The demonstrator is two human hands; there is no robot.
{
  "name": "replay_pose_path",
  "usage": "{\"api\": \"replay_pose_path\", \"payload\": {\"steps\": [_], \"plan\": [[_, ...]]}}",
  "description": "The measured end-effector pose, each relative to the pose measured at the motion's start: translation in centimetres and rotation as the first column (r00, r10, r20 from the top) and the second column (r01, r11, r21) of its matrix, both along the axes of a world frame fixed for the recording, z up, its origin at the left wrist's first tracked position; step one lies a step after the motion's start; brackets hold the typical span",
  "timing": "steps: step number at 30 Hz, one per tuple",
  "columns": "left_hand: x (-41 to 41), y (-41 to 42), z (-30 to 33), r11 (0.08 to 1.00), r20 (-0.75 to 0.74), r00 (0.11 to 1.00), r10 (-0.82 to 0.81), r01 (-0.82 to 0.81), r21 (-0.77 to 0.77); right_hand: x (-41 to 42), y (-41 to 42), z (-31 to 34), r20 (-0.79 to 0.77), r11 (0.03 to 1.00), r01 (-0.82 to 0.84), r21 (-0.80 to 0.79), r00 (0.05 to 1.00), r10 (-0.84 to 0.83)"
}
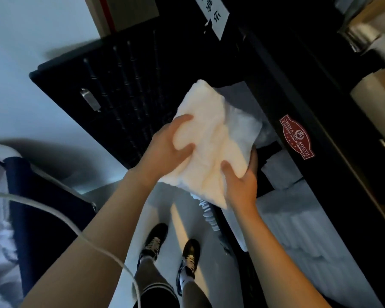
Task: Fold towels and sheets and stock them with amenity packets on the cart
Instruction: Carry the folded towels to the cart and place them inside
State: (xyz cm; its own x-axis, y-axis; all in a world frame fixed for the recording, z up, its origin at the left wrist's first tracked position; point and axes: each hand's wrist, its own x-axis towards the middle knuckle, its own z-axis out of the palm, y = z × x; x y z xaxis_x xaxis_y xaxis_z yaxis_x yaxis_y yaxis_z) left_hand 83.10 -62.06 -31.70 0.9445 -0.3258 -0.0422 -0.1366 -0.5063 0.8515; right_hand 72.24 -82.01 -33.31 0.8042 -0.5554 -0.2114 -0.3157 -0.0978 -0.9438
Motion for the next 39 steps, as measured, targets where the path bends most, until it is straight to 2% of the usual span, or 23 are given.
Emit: {"api": "replay_pose_path", "payload": {"steps": [5, 13, 17, 22, 23, 25, 28, 32, 39], "plan": [[6.0, -3.7, 0.3, 0.981, 0.071, 0.978, -0.195, 0.193, 0.033, 1.9, -0.5, -0.6, 0.029, 0.977, 0.212, -0.015, 0.977, -0.211], [15.8, -10.3, 0.4, 0.892, 0.278, 0.850, -0.447, 0.445, 0.074, 8.6, -3.8, -1.1, 0.035, 0.913, 0.400, -0.079, 0.917, -0.398], [19.4, -12.8, -0.8, 0.920, 0.276, 0.877, -0.392, 0.372, 0.126, 11.4, -4.8, -2.8, 0.057, 0.883, 0.463, -0.074, 0.886, -0.460], [19.6, -13.6, -3.6, 0.926, 0.200, 0.943, -0.266, 0.192, 0.326, 13.5, -5.5, -4.9, -0.010, 0.870, 0.494, 0.003, 0.870, -0.494], [19.0, -12.7, -4.2, 0.943, 0.185, 0.956, -0.226, 0.166, 0.290, 13.5, -5.6, -5.1, -0.009, 0.867, 0.499, -0.003, 0.867, -0.499], [17.4, -10.5, -5.2, 0.989, 0.128, 0.986, -0.111, 0.097, 0.115, 13.1, -5.7, -5.2, -0.017, 0.862, 0.506, 0.024, 0.863, -0.505], [14.6, -8.7, -6.1, 0.993, -0.059, 0.998, -0.001, -0.006, -0.119, 11.8, -4.8, -5.6, -0.045, 0.863, 0.495, 0.101, 0.869, -0.493], [14.3, -8.8, -6.2, 0.969, -0.195, 0.979, 0.061, -0.105, -0.223, 10.6, -3.0, -6.1, -0.049, 0.882, 0.451, 0.137, 0.892, -0.449], [16.9, -10.8, -4.1, 0.955, 0.050, 0.996, 0.075, -0.057, -0.291, 11.9, -3.2, -6.0, 0.013, 0.883, 0.468, 0.039, 0.883, -0.468]]}}
